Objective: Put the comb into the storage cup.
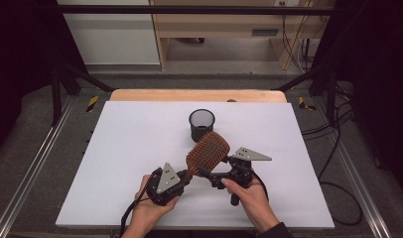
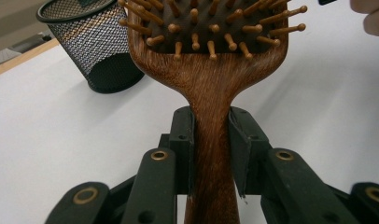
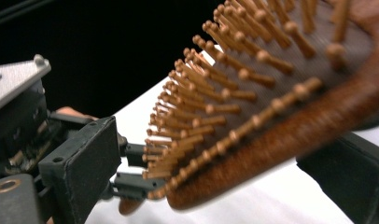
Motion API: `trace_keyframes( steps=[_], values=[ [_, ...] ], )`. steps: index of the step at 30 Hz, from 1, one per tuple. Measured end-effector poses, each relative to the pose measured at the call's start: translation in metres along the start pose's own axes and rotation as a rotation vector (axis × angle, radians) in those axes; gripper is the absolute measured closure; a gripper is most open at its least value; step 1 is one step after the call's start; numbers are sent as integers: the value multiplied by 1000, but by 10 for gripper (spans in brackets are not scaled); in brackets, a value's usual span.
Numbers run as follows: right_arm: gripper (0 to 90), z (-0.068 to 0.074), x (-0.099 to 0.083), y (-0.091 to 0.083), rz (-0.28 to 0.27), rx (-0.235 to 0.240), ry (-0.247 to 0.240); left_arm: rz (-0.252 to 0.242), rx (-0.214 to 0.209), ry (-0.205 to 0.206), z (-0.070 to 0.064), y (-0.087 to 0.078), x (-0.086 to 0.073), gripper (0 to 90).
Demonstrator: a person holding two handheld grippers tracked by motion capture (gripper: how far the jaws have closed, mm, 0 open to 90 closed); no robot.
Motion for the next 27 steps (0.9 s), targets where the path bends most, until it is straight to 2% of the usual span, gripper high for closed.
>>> trace_keyframes(
  steps=[4,7,12,20,27],
  values=[
    [85,4,6,5,14,8,15,-18,7,-3,1,-2,2,726],
    [100,6,17,7,3,13,22,-32,12,-8,2,-4,4,726],
    [127,6,24,7,-9,12,26,-58,23,-23,6,-8,7,726],
    [154,11,46,8,-38,20,17,-78,41,-33,12,-13,9,725],
    [182,10,56,8,-50,27,27,-85,37,-46,13,-13,9,725]
  ],
)
Point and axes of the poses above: each handheld gripper's, and its own axes: y roughly forward along the jaws, x roughly out of its top, z roughly to its left, the point moved 10 cm from there along y, roughly forward along the jaws
